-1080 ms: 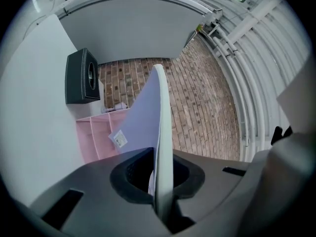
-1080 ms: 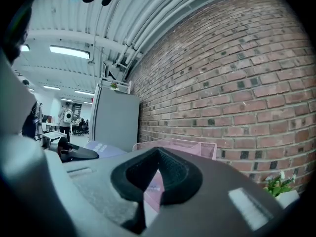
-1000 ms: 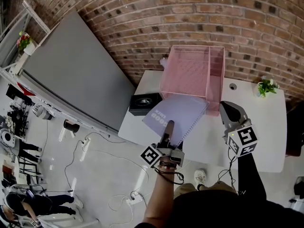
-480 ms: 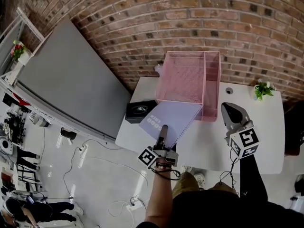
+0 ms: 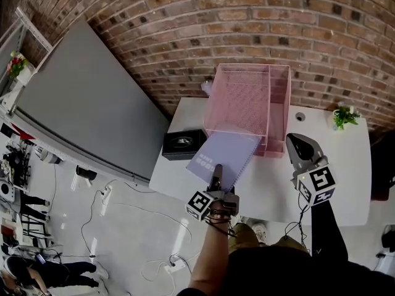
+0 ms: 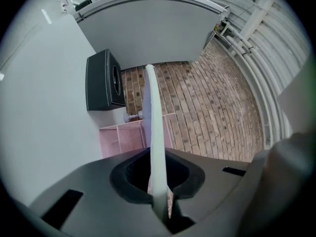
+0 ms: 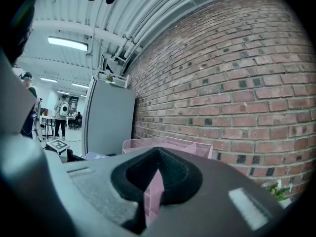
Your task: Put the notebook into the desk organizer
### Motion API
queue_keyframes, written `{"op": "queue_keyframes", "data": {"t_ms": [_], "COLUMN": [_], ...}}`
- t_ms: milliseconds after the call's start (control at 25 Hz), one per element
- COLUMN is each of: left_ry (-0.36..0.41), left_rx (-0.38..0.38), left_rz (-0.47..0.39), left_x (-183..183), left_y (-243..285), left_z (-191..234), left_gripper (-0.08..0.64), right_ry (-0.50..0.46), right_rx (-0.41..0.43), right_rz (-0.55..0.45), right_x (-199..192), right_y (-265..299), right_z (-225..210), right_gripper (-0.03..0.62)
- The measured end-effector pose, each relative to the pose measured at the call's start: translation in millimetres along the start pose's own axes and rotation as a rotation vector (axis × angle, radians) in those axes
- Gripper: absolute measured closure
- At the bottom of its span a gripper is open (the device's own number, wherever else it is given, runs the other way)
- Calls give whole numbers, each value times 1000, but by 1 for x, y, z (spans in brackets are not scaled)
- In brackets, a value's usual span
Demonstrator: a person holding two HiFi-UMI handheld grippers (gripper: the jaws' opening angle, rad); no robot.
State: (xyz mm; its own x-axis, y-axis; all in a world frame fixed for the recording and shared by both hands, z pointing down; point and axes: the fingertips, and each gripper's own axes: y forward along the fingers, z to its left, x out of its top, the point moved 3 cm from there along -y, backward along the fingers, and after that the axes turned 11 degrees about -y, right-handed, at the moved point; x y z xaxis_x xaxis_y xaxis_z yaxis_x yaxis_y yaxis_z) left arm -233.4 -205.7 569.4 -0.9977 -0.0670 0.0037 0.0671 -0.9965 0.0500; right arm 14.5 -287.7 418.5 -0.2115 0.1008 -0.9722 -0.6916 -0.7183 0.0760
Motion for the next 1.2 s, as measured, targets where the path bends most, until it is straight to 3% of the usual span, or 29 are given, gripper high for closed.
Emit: {"op": "queue_keyframes", "data": {"t_ms": [80, 160, 560, 920, 1200], "left_ry": [-2, 45, 463, 682, 741], "left_rx": [45, 102, 353, 407, 391], "left_rz": [-25, -47, 2, 108, 225], "left_x": [-4, -8, -17, -44, -51], "left_y": [3, 5, 17, 28, 27], "left_z": [6, 10, 13, 4, 4], "left_gripper": [523, 523, 483, 451, 424], "right_ry": [-1, -2, -5, 3, 11], "right_rx": [-3, -5, -12, -10, 0], "right_rz": [1, 3, 14, 14, 6], "right_x": [0, 0, -3, 0, 0], "right_y": [1, 1, 4, 10, 14], "right_z": [0, 0, 1, 4, 11], "right_gripper": [592, 592, 592, 592, 592]}}
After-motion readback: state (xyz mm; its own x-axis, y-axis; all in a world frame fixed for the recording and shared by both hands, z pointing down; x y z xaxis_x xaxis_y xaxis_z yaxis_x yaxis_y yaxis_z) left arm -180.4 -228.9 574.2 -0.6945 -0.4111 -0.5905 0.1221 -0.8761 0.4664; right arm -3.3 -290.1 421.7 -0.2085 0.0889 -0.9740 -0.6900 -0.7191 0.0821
